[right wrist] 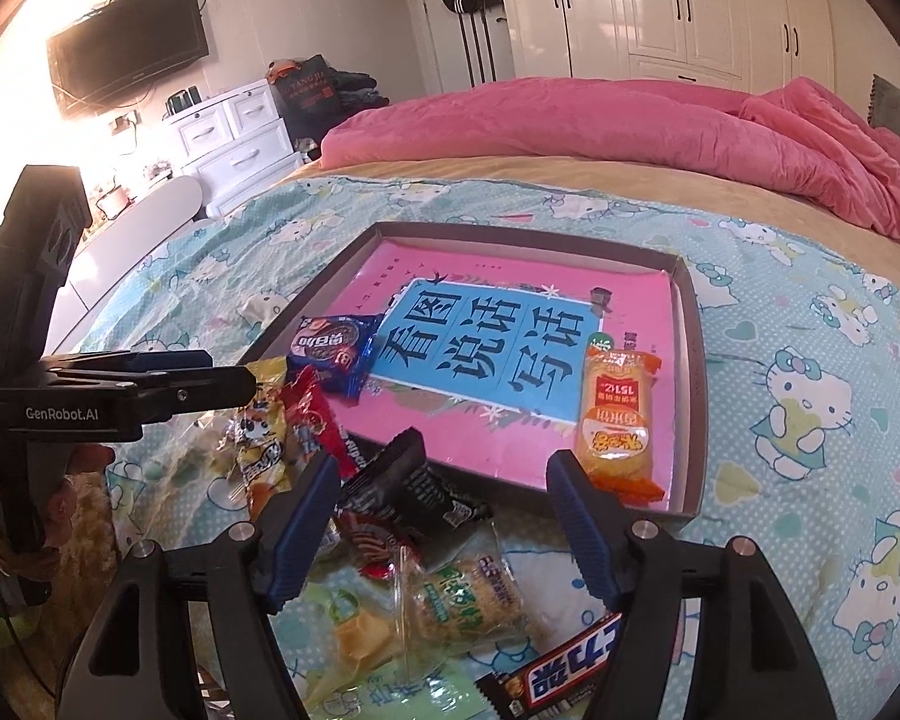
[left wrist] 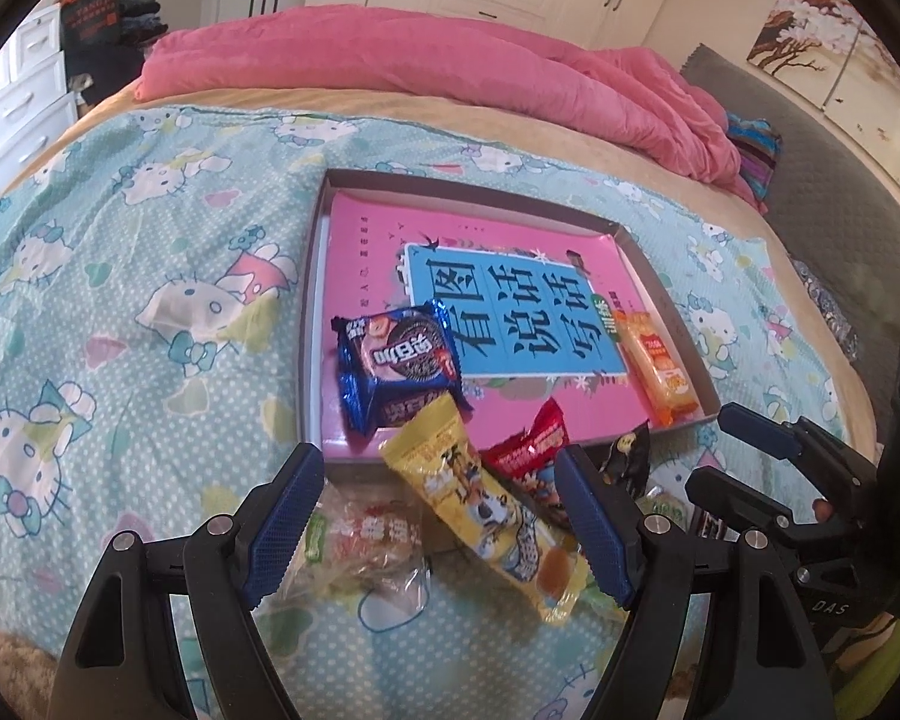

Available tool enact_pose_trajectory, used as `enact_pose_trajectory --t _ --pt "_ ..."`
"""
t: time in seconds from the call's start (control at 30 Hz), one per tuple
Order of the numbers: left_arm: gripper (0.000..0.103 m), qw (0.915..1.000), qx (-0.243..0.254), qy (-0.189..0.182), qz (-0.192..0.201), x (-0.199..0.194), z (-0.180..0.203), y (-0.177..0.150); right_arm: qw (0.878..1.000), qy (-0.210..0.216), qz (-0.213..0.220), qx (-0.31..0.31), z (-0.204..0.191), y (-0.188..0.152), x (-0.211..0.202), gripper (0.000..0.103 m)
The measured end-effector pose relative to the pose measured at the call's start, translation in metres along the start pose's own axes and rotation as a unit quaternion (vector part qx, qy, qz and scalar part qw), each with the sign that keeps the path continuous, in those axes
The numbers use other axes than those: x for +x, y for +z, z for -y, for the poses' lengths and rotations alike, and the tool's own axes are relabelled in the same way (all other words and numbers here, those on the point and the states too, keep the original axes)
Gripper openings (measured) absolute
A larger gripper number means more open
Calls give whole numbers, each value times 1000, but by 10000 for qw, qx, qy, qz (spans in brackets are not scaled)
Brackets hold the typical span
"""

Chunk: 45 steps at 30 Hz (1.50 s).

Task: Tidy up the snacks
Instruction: 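Move the right tool to the black packet and grasp it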

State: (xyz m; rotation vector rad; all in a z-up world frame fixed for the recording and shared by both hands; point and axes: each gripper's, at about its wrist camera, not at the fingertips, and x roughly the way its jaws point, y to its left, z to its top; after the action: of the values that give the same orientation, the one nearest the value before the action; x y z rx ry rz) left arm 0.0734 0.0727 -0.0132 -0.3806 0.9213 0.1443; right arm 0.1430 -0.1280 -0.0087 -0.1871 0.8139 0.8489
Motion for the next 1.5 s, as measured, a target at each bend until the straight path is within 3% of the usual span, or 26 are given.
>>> enact_pose_trajectory --t 0.63,0.9,1.5 --pt "80 9980 -310 -305 -453 9 -1 -18 9990 -134 -141 -397 -17 -9 1 71" --pt "80 9979 -272 -343 -478 12 2 -19 9973 -285 -324 -591 -22 -14 12 71" --pt "79 9945 -289 -794 -622 23 9 -21 9926 -631 -436 -946 -28 -19 31 71"
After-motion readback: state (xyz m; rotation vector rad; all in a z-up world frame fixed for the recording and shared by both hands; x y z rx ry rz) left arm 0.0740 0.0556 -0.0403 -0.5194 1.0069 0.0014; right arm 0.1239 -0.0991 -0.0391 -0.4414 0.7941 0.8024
